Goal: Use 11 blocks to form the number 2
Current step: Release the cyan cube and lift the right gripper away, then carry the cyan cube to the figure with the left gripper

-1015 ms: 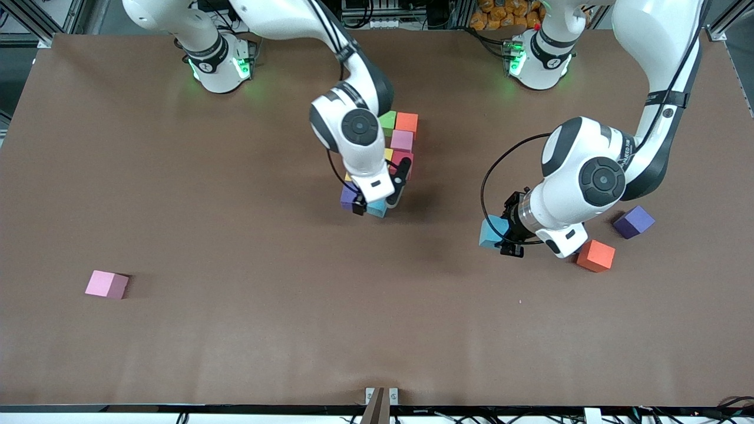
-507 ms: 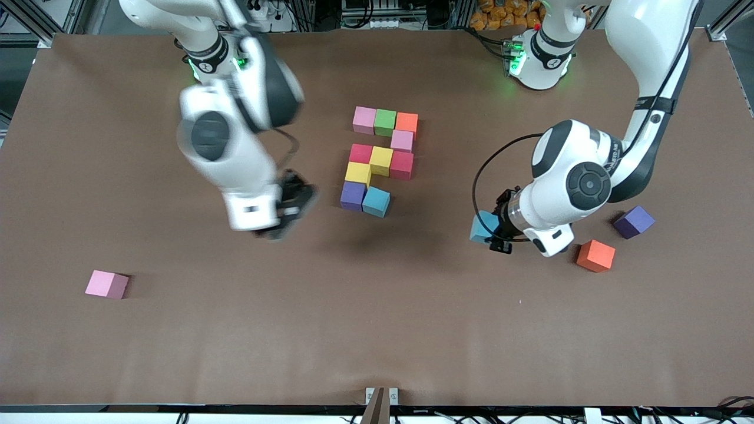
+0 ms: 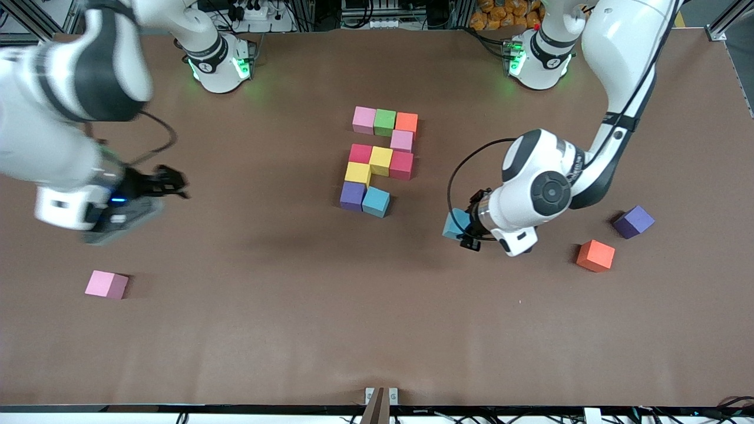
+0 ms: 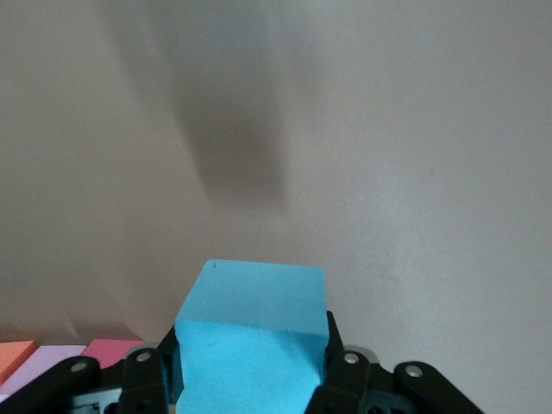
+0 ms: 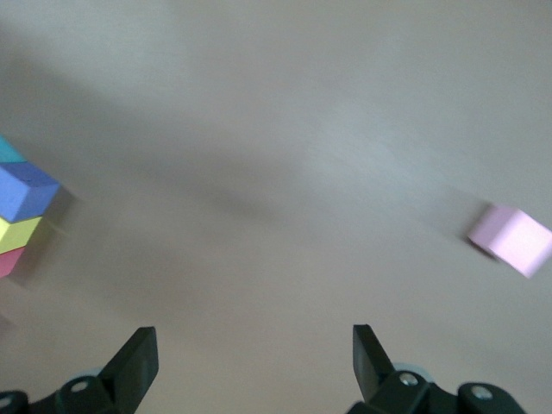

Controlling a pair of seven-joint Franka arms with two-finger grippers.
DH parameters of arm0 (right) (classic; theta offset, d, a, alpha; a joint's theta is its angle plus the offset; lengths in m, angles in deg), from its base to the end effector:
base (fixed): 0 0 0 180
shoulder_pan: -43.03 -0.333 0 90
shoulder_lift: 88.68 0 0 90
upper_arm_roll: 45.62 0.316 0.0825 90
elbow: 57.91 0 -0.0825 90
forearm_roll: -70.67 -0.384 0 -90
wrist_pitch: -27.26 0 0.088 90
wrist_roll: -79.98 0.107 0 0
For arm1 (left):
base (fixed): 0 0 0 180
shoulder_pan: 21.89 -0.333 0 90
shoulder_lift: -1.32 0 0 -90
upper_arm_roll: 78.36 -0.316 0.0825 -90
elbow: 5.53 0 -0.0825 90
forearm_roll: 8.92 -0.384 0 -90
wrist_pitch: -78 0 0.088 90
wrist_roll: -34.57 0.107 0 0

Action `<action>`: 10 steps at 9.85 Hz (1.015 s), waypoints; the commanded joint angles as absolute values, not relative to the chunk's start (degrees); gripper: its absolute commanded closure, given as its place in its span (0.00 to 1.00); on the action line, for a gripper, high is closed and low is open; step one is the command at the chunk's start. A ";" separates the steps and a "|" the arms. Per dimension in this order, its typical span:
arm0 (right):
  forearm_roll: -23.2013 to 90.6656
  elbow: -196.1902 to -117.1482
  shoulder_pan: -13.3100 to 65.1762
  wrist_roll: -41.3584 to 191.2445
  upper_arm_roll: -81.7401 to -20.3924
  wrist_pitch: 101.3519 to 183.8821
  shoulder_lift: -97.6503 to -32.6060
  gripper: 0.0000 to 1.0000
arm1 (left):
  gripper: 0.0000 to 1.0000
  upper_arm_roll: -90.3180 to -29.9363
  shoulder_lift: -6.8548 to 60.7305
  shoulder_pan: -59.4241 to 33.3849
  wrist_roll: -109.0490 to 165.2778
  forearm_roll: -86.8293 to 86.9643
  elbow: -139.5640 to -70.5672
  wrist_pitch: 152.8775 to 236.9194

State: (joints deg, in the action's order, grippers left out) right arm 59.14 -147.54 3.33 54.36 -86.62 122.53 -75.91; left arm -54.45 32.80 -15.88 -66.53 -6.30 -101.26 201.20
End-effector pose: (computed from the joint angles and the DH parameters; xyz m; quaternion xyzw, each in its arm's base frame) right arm 0.6079 0.0430 0.5336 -0.9785 -0.2015 0.0272 0.0342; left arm 0.5977 -0.3093 0.3073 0.7835 0.6084 -0.1198 0.0401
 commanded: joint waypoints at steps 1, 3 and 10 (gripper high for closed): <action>63.79 -148.70 20.00 60.53 -71.02 119.04 -82.24 0.00 | 1.00 -54.55 34.97 -14.52 -68.44 -5.15 -101.15 204.81; 67.93 -148.88 31.03 67.11 -60.08 115.00 -86.91 0.00 | 1.00 -54.55 37.69 -12.32 -70.27 -5.23 -101.07 208.32; 71.37 -148.00 47.25 69.60 -44.39 110.93 -91.49 0.00 | 1.00 -55.07 39.72 -6.96 -81.43 -5.76 -101.42 213.52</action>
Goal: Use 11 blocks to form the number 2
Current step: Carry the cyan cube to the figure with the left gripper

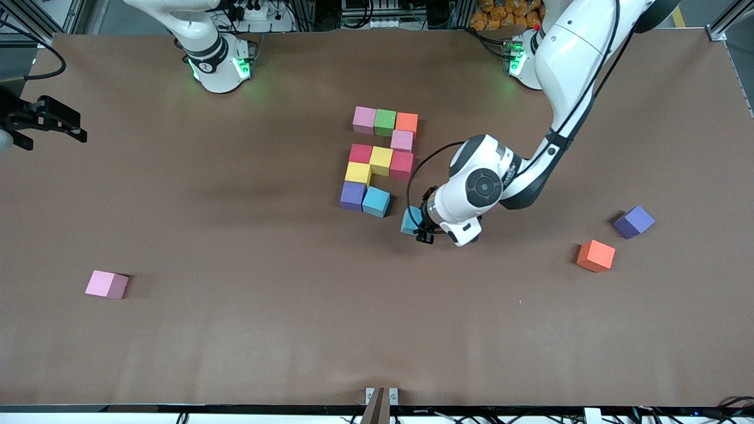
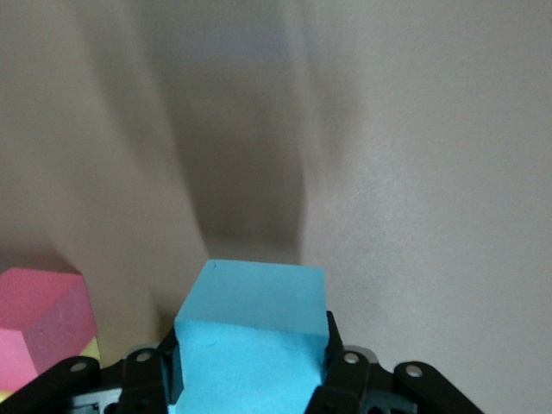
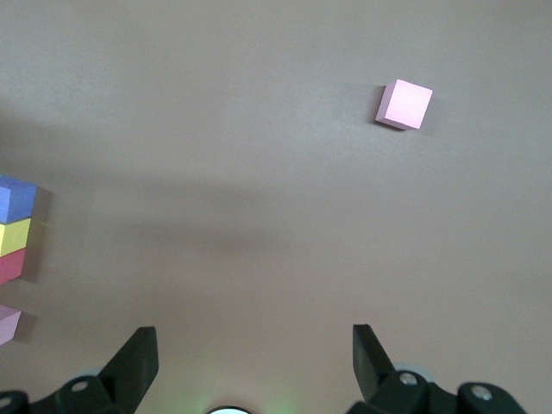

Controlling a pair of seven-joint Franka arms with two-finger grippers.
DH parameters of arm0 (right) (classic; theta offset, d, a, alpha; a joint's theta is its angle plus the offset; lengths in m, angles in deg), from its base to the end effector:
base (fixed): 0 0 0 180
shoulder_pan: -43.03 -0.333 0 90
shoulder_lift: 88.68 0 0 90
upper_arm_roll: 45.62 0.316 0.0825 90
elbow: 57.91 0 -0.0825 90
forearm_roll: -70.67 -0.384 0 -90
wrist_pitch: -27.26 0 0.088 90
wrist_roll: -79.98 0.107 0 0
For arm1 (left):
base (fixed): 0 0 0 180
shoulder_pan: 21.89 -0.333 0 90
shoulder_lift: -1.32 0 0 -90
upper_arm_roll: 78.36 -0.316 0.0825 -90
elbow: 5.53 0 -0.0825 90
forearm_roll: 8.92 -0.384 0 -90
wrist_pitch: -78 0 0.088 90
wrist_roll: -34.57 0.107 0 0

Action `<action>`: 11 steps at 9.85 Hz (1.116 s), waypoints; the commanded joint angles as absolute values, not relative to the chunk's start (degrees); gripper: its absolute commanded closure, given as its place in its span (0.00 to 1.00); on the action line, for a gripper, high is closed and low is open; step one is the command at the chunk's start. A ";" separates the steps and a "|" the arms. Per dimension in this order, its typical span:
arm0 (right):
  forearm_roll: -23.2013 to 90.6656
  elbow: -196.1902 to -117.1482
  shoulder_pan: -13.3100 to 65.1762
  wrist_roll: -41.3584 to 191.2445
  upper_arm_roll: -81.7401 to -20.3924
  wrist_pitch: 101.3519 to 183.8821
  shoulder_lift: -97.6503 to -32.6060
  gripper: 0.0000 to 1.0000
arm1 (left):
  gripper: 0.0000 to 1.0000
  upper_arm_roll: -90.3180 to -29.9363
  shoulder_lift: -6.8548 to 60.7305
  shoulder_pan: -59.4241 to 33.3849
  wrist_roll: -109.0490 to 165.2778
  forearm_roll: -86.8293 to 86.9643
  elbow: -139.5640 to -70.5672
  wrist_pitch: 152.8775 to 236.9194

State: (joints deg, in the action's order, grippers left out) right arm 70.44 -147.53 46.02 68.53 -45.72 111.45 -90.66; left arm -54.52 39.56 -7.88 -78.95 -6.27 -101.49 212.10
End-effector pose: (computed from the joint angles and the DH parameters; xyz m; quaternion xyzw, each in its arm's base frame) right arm 0.5325 -0.0283 0.6378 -0.9969 -0.0730 0.0296 0.0058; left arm 0.5613 -0.3941 0.2467 0.7441 0.6523 -0.1316 0.0586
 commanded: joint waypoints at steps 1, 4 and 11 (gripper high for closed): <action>71.11 -147.91 47.34 69.69 -44.47 110.50 -91.41 0.00 | 1.00 -55.07 39.81 -6.78 -83.97 -5.85 -101.68 215.01; 70.58 -147.04 47.69 69.87 -44.65 110.40 -91.06 0.00 | 1.00 -55.60 40.16 -4.84 -86.71 -6.99 -102.38 216.68; 65.75 -142.37 53.66 61.74 -45.53 106.71 -90.35 0.00 | 1.00 -55.60 40.87 -2.57 -89.79 -11.47 -103.88 217.57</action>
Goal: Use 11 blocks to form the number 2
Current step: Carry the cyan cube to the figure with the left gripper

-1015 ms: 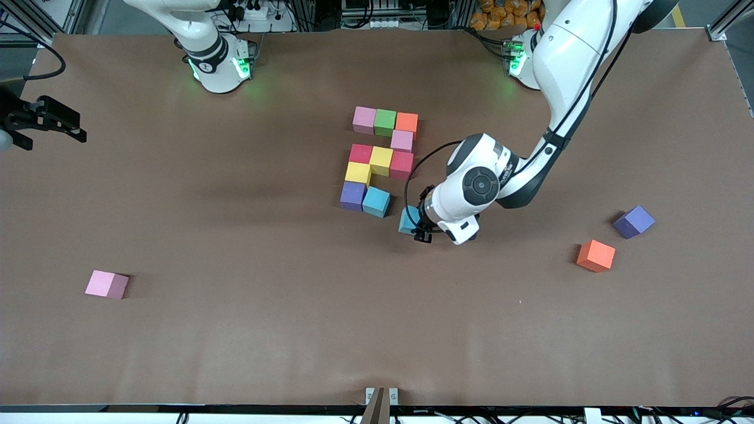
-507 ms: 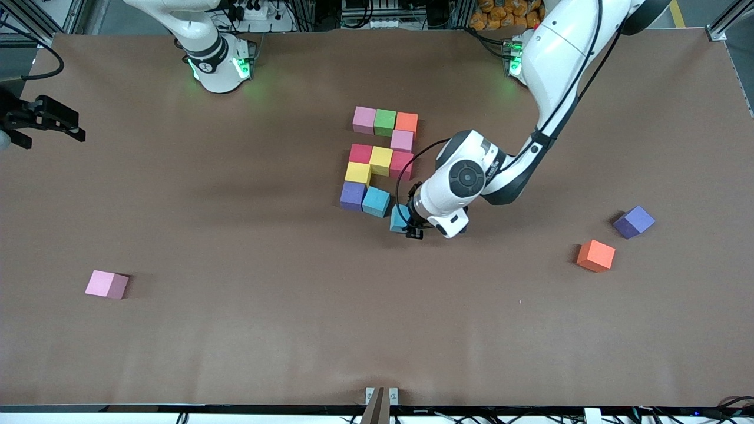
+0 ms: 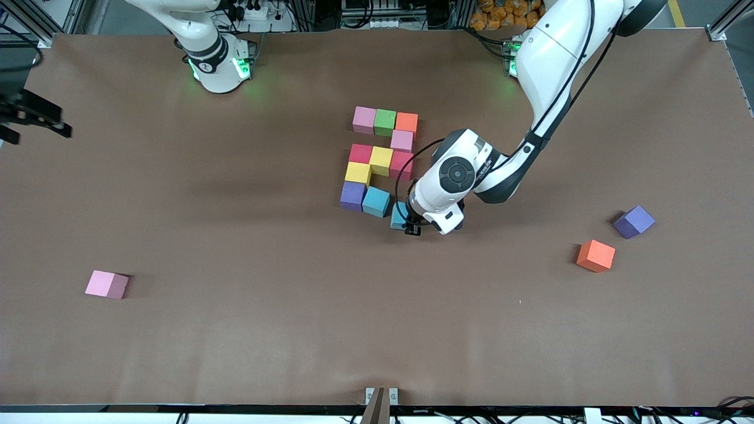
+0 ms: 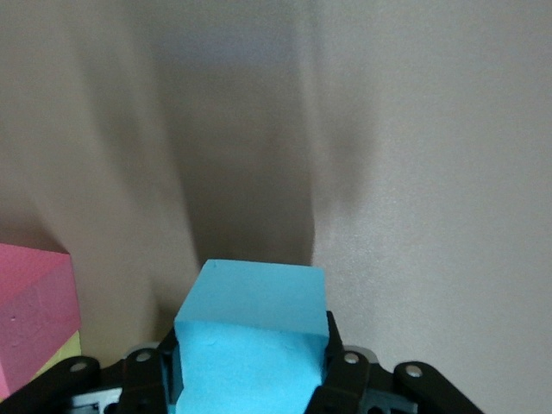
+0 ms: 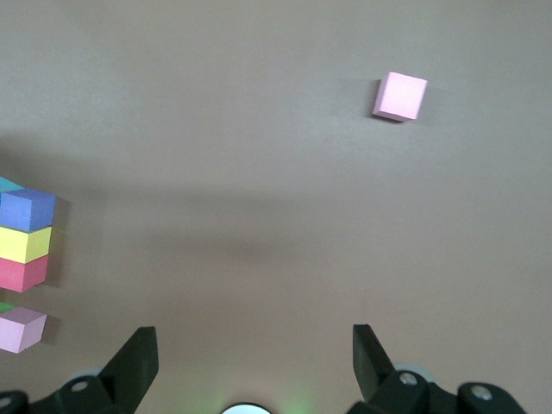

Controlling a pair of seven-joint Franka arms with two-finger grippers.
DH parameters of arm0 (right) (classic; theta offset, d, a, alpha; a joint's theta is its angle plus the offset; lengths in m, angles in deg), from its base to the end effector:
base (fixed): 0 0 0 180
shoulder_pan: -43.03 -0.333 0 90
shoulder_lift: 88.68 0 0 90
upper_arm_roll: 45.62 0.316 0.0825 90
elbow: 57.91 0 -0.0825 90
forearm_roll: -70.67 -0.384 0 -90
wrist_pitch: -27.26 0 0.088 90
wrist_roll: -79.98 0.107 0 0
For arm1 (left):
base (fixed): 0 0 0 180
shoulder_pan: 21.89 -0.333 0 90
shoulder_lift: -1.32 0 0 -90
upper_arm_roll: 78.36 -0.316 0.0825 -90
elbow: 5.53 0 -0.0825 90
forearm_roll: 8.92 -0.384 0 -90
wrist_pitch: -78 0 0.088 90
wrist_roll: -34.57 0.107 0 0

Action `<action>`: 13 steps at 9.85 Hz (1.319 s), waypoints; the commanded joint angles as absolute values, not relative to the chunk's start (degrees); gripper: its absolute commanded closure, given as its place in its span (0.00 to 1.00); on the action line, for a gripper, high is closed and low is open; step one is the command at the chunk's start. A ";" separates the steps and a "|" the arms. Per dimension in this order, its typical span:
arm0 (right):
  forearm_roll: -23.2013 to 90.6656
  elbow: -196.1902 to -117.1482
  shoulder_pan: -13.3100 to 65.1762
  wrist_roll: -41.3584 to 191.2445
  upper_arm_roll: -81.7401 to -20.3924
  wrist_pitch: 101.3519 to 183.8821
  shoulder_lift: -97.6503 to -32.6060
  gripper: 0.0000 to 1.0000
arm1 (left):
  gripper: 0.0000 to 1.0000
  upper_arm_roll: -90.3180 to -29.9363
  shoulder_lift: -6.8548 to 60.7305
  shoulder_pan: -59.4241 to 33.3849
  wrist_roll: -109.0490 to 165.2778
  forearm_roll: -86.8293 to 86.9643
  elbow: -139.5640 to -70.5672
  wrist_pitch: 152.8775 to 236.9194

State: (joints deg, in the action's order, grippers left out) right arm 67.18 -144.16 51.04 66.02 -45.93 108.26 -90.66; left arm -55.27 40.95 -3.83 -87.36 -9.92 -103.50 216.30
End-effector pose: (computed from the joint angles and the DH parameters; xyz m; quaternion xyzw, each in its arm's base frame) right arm 0.5226 -0.0691 0.6605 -0.9977 -0.0531 0.0221 0.0352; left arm 0.5310 -0.4249 0.2211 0.7296 0.6727 -0.1128 0.0493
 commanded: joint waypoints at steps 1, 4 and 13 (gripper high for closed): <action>65.40 -142.20 54.10 61.35 -45.70 106.80 -90.35 0.00 | 1.00 -55.60 40.87 -2.47 -90.41 -11.47 -103.88 217.57; 65.83 -142.28 53.85 62.65 -45.71 106.80 -90.35 0.00 | 1.00 -55.69 40.87 -2.03 -90.85 -11.56 -103.88 217.57; 66.18 -142.29 53.67 63.01 -45.62 107.06 -90.26 0.00 | 1.00 -56.04 40.87 -1.24 -91.65 -13.41 -105.11 217.04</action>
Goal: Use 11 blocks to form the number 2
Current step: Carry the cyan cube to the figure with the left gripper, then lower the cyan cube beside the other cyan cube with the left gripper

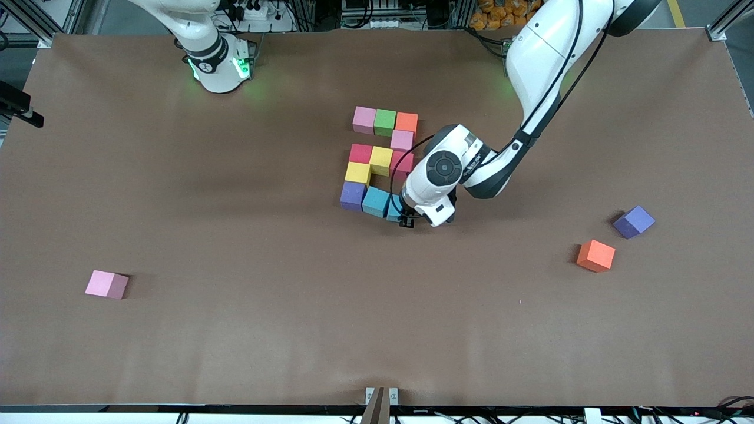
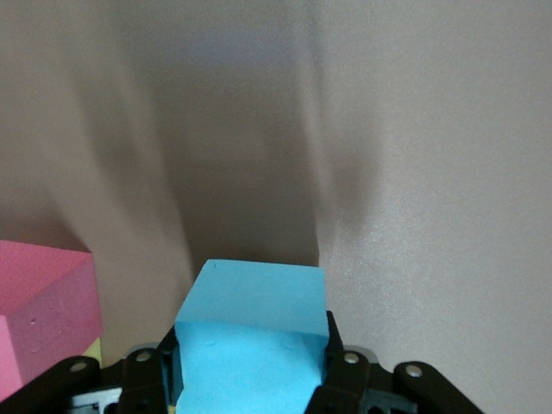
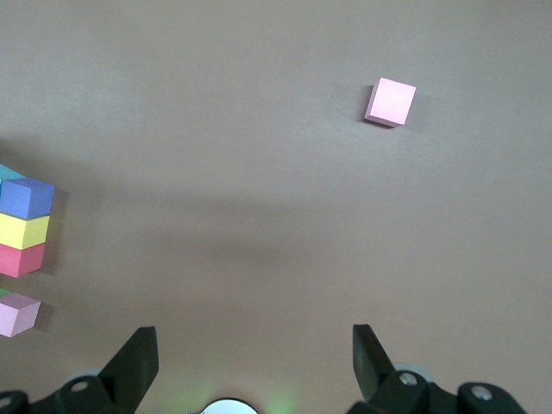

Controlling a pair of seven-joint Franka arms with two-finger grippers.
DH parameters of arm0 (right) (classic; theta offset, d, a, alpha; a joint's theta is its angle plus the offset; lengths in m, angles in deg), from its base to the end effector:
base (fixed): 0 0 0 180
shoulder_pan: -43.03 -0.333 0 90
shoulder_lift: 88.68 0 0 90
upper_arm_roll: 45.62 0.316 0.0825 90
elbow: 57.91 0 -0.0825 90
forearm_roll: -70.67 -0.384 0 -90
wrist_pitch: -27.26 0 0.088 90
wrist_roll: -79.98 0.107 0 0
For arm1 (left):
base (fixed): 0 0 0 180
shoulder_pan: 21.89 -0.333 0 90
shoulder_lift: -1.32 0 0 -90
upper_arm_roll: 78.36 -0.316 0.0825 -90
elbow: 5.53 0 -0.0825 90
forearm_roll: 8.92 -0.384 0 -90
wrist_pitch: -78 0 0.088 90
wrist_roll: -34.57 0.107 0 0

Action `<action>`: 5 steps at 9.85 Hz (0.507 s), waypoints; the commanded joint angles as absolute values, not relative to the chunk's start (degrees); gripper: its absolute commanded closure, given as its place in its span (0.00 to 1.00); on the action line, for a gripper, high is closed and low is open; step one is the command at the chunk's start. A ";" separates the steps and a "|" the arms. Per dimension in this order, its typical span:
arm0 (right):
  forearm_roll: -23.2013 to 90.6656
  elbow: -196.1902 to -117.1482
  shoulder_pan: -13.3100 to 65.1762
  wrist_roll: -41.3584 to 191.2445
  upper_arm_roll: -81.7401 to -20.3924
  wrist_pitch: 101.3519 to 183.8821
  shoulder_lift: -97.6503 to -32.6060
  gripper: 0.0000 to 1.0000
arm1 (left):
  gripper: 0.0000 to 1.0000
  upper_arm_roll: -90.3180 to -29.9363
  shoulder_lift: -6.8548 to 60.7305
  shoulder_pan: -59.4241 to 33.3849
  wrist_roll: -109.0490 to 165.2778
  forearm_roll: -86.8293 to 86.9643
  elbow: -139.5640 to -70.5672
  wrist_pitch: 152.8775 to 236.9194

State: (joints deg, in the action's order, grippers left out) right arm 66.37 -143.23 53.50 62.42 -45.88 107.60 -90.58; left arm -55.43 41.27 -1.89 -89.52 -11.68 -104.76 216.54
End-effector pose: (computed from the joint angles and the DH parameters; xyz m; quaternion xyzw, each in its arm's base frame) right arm 0.5186 -0.0891 0.6663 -0.9968 -0.0648 0.0169 0.0426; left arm 0.5102 -0.4387 0.2086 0.7368 0.6669 -0.1060 0.0336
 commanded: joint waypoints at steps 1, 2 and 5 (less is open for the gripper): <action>66.18 -142.29 53.67 63.01 -45.62 107.15 -90.26 0.00 | 1.00 -56.04 40.87 -1.24 -91.65 -13.41 -105.02 217.04; 66.10 -142.29 53.67 63.10 -45.62 107.24 -90.18 0.00 | 1.00 -56.04 40.95 -1.15 -91.65 -13.41 -105.02 217.04; 65.66 -142.29 53.67 63.10 -45.62 107.33 -89.82 0.00 | 1.00 -56.04 41.22 -0.80 -91.73 -13.41 -105.02 216.78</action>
